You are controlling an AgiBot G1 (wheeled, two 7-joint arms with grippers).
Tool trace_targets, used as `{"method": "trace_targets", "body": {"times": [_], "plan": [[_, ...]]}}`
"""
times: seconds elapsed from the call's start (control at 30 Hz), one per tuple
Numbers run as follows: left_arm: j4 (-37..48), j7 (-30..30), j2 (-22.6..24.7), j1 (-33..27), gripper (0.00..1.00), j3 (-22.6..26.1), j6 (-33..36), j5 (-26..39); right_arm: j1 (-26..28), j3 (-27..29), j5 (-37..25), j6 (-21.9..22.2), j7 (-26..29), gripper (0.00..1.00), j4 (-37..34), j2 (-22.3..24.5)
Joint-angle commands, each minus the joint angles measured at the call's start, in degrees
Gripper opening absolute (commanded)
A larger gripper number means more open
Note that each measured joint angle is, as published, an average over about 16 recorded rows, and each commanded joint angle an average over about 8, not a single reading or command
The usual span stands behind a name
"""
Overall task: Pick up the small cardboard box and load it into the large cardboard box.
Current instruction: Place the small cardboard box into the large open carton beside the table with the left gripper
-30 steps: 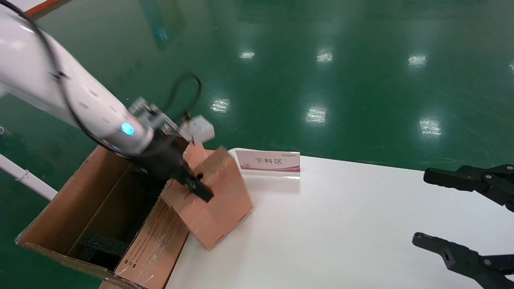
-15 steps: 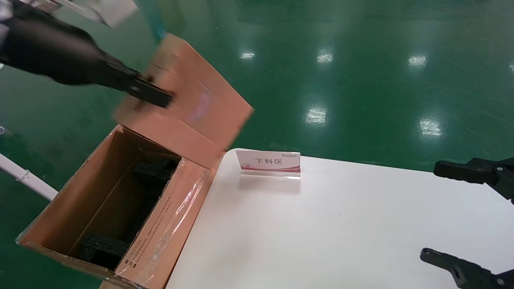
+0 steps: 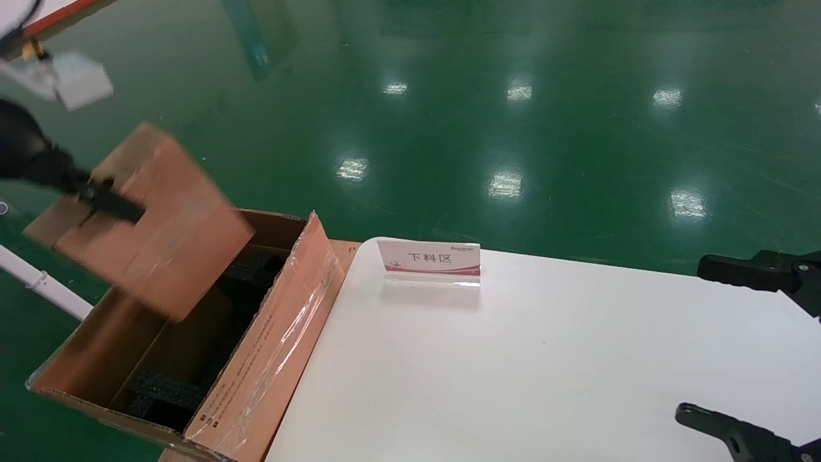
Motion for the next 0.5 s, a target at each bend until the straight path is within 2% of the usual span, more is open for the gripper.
{"method": "trace_targets", "body": {"times": [0.03,0.5], "plan": [[1.06,-0.10,-0.23,0.61,0.00,1.46,0.00,0.79,0.00,-0.01,0.00,0.00,0.00,1.00,0.00,0.00],[4.47,-4.23,-0.67,9.78,0.00,4.19,-5.91,-0.19,0.01,-0.05,0.03,0.02,-0.02,1.00,0.00,0.02]]}}
